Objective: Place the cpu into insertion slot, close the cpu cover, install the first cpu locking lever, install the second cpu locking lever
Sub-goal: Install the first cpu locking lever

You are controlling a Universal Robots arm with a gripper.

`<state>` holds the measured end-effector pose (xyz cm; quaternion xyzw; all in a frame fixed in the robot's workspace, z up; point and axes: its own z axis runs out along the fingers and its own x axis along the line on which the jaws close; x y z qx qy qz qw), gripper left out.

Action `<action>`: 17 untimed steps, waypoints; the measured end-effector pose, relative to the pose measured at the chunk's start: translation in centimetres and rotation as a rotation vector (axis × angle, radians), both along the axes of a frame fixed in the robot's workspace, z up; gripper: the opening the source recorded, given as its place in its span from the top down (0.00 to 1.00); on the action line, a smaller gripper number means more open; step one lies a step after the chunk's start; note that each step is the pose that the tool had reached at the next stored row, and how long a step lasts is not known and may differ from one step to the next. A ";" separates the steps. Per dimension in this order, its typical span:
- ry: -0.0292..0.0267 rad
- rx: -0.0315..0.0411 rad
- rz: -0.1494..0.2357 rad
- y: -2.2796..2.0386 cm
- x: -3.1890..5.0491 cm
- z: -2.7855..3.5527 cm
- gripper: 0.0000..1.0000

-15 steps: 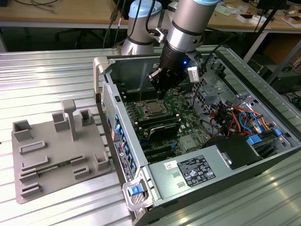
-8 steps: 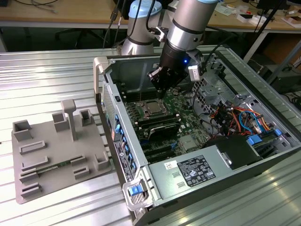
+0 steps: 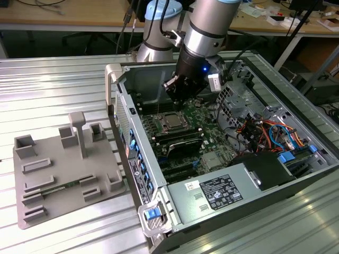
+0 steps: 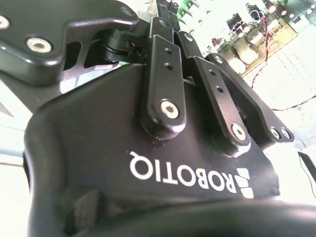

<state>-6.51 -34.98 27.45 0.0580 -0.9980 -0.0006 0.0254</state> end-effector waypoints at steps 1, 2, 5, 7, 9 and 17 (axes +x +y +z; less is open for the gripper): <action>-0.0001 0.0000 0.000 0.00 -0.14 0.00 0.89; -0.0001 0.0000 0.000 0.00 -0.25 0.00 0.89; -0.0004 -0.0001 0.000 0.00 -0.81 0.00 0.89; -0.0005 0.0000 0.000 0.00 -1.01 0.00 0.89; -0.0006 -0.0001 0.000 0.00 -1.25 0.00 0.89; -0.0015 0.0000 0.000 0.00 -2.96 0.00 0.89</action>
